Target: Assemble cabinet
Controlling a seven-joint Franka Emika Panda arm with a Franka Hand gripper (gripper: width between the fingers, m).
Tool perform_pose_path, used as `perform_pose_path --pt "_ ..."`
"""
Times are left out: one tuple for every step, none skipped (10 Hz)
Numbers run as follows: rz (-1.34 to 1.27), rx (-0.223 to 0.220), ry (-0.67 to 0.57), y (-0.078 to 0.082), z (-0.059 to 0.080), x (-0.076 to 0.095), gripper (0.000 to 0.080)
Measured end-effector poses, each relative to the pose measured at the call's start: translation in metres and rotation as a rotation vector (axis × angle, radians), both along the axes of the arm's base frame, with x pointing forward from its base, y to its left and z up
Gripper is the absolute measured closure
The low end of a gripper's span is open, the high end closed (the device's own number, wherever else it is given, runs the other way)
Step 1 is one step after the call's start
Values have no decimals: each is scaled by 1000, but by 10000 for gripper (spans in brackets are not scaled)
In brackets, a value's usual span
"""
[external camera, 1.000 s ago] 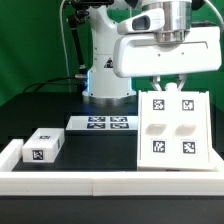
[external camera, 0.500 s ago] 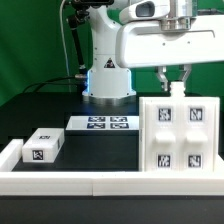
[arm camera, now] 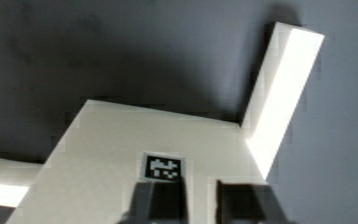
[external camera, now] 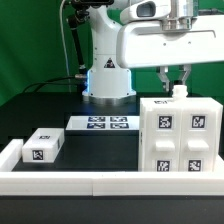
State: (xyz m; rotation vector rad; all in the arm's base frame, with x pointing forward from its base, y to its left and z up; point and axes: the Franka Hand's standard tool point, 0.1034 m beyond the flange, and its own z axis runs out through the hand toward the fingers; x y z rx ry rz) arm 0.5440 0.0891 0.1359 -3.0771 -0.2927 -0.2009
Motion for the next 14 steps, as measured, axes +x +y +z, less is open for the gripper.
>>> perform_pose_path --pt "0 0 0 0 0 0 724" --pt "0 0 0 0 0 0 565" --pt "-6 0 4 -3 -2 -2 430" --pt "-20 -8 18 -17 -11 -12 430" --pt "-26 -20 33 -37 -18 -21 246" --pt "-21 -30 41 -56 -22 -25 111" --pt "-8 -38 44 -80 -27 -29 23" --pt "-13 -46 51 -103 -31 -33 23" --pt "1 -50 57 -121 -35 -34 6" --pt "-1 -48 57 -131 -35 -34 6" --pt "4 -47 57 -126 -35 -34 1" --pt "9 -47 58 -125 -35 -34 1" --pt "9 -47 58 -126 -36 -34 2" --pt "-2 -45 62 -126 -38 -35 2"
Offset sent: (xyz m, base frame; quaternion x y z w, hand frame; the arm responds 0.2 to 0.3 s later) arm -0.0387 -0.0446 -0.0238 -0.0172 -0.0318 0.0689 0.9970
